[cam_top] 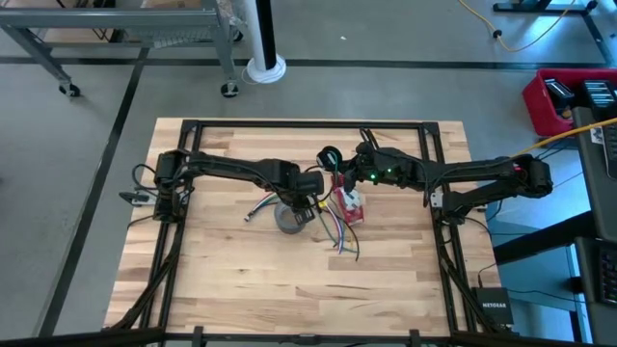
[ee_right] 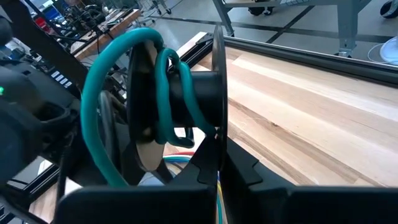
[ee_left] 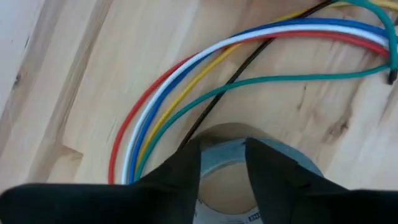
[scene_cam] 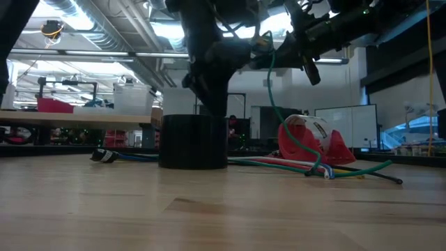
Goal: Coil cords
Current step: Coil the green wire into the spool
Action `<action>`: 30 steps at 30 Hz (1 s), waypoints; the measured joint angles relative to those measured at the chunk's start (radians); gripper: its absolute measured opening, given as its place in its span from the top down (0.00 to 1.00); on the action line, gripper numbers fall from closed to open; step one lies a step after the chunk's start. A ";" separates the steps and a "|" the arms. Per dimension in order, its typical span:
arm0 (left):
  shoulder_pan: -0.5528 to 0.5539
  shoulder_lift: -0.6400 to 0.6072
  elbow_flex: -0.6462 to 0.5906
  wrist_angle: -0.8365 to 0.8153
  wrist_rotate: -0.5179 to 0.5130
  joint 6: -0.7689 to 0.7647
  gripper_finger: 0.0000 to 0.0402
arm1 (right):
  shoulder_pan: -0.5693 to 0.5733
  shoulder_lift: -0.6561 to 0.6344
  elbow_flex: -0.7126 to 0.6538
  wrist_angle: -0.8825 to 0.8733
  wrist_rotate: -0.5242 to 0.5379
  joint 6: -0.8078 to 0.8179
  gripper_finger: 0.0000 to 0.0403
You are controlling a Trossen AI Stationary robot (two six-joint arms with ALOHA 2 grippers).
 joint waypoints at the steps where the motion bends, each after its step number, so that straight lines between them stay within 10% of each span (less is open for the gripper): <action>1: 0.002 0.001 0.000 0.007 0.000 -0.002 0.69 | 0.000 0.000 0.000 0.000 0.000 0.000 0.99; 20: -0.011 -0.092 -0.003 0.114 -0.279 0.138 0.76 | 0.000 -0.236 0.000 -0.295 -0.001 -0.003 0.99; 30: -0.016 -0.518 -0.436 0.322 -0.351 0.024 0.76 | 0.000 -0.306 -0.041 -0.355 -0.001 0.001 0.99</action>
